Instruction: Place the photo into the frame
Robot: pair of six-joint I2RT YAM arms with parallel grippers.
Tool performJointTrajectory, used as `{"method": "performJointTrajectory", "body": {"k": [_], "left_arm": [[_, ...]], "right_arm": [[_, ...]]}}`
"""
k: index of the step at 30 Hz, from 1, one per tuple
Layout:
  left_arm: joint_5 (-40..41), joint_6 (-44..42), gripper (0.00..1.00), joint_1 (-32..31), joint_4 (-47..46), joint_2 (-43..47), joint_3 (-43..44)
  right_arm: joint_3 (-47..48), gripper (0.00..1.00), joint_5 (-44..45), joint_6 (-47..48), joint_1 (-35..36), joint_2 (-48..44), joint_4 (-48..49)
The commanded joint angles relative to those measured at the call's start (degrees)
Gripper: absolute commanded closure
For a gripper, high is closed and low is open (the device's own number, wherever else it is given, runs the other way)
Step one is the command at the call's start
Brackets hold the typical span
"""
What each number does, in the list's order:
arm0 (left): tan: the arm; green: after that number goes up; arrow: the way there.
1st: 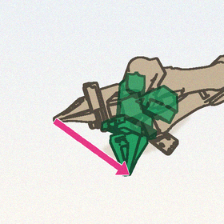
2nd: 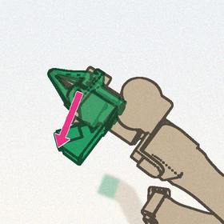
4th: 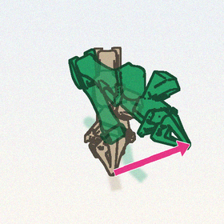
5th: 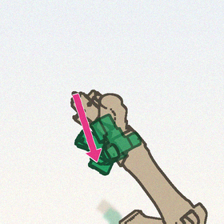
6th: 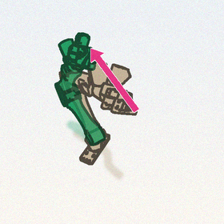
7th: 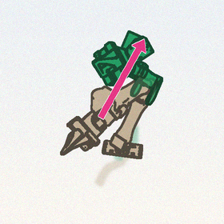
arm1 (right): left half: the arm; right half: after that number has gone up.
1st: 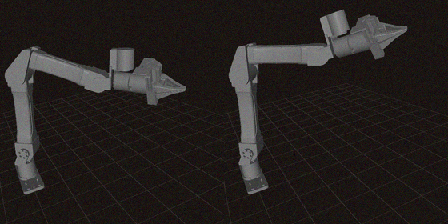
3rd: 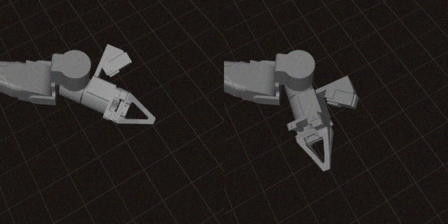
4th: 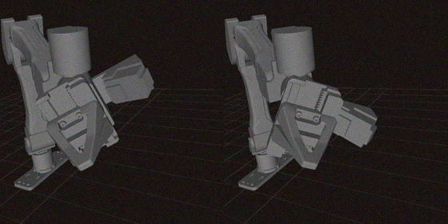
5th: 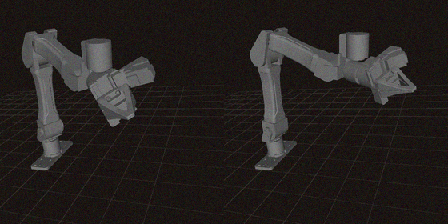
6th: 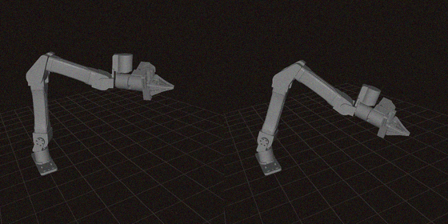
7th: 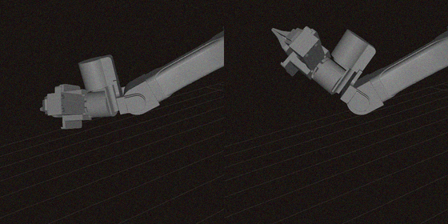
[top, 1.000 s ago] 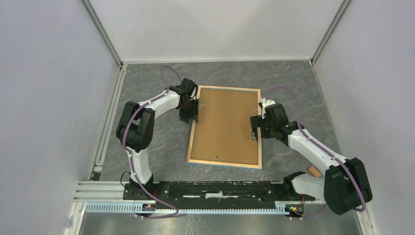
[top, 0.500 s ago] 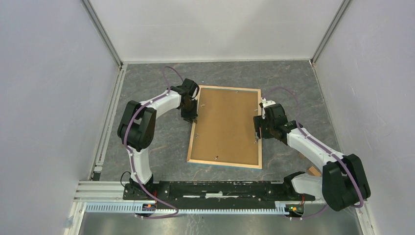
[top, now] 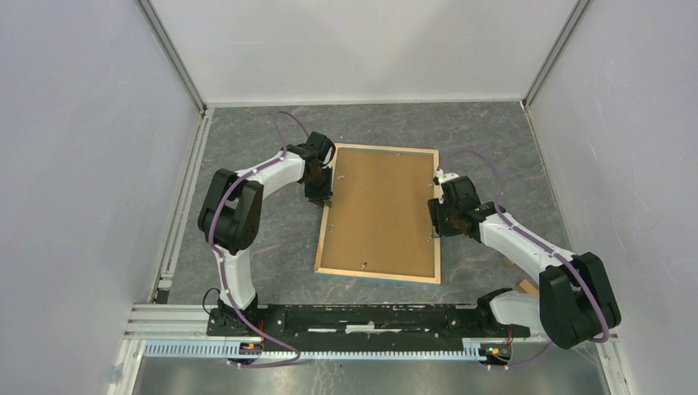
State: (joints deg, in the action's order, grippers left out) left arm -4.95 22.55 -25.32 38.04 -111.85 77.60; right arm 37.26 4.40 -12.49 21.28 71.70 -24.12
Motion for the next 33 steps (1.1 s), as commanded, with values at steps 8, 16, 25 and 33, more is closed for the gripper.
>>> {"method": "performJointTrajectory", "body": {"k": [8, 16, 25, 33], "left_arm": [[1.33, -0.05, 0.80, 0.07, -0.14, -1.88, 0.54], [1.00, 0.13, 0.80, -0.02, -0.14, -1.74, 0.58], [1.15, 0.22, 0.81, 0.03, -0.05, -1.44, 0.44], [0.15, 0.81, 0.83, 0.35, 0.00, -1.52, 0.54]], "right_arm": [[-2.16, 0.46, -1.22, 0.39, 1.31, 1.90, 1.26], [-2.51, 0.47, 1.75, -0.62, 2.75, 4.84, 0.15], [1.88, 0.45, 5.74, -4.46, 2.93, -0.20, -4.01], [1.05, 0.48, 6.02, -12.96, 3.91, 0.24, -3.29]]}}
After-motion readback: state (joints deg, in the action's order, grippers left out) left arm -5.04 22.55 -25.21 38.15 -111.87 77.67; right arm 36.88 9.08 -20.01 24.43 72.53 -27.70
